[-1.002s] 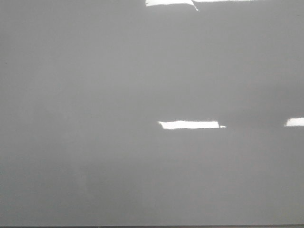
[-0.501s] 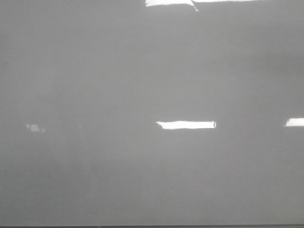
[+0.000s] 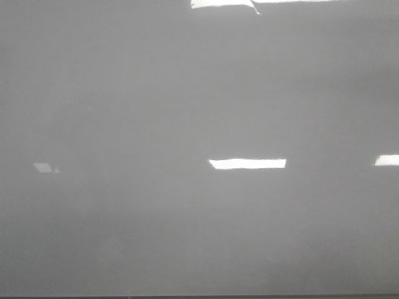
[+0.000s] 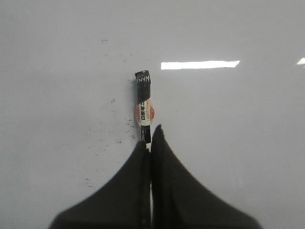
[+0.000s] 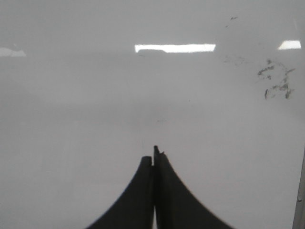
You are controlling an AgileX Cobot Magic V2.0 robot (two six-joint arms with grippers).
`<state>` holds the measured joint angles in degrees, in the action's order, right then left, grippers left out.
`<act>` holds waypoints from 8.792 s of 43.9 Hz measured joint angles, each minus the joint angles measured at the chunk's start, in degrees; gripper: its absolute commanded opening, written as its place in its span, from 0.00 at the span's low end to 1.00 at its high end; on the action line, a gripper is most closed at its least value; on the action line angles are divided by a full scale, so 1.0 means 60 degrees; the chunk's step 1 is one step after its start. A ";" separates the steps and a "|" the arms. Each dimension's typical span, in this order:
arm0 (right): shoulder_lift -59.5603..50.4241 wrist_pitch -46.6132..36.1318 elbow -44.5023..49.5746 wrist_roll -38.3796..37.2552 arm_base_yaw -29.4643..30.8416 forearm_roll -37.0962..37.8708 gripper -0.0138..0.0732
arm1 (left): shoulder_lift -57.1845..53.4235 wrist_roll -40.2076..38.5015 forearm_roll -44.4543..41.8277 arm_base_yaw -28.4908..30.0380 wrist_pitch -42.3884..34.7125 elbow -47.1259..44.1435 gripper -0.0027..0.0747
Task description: Write number 6 on whiteboard
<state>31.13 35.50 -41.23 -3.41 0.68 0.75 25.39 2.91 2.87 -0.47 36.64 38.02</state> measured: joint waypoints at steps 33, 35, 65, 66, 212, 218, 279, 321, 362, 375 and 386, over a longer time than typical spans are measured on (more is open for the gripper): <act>0.0647 0.0535 0.0000 0.0869 0.0000 0.0000 0.85 | 0.1038 0.0000 -0.0205 0.0000 -0.0289 -0.0382 0.81; 0.0647 0.0535 0.0000 0.0869 0.0000 0.0000 0.85 | 0.1475 0.0000 -0.0245 0.0000 -0.0127 -0.0224 0.81; 0.0647 0.0535 0.0000 0.0869 0.0000 0.0000 0.85 | 0.7171 0.0000 -0.0026 0.0000 -0.2527 0.0738 0.81; 0.0647 0.0535 0.0000 0.0869 0.0000 0.0000 0.85 | 0.7366 0.0000 -0.0010 0.0000 -0.2683 0.0738 0.81; 0.5991 0.4182 -0.3148 0.9882 -0.5106 -0.5407 0.58 | 1.0366 0.5950 0.0346 -0.9229 0.4293 0.6651 0.01; 0.5991 0.4179 -0.3148 0.9882 -0.5106 -0.5407 0.53 | 1.0366 0.5950 0.0346 -0.9229 0.4310 0.6651 0.01; 0.4542 0.4177 -0.3128 0.5050 -0.2675 -0.3275 0.08 | 0.5804 0.2843 -0.0014 -0.5542 0.4846 0.4831 0.60; 0.6405 -0.3388 -0.1660 0.5770 -0.2152 -0.6805 0.08 | 0.4803 0.2551 -0.0014 -0.4615 0.3117 0.3118 0.60; 0.7213 -0.0251 -0.2974 0.6346 -0.2300 -0.5838 0.09 | 0.4803 0.2572 -0.0014 -0.4615 0.2809 0.3118 0.60; 0.4735 0.3218 -0.2587 0.9437 -0.2868 -0.5819 0.09 | 0.5400 0.5006 0.1727 -0.5667 0.2634 0.3353 0.60; 0.3980 0.4676 -0.2545 0.9954 -0.3427 -0.5819 0.09 | 0.7253 0.5910 0.1987 -0.7677 0.2345 0.4274 0.60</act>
<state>55.01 63.56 -56.50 56.31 -19.89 -34.16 68.91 38.37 14.79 -46.53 50.70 63.66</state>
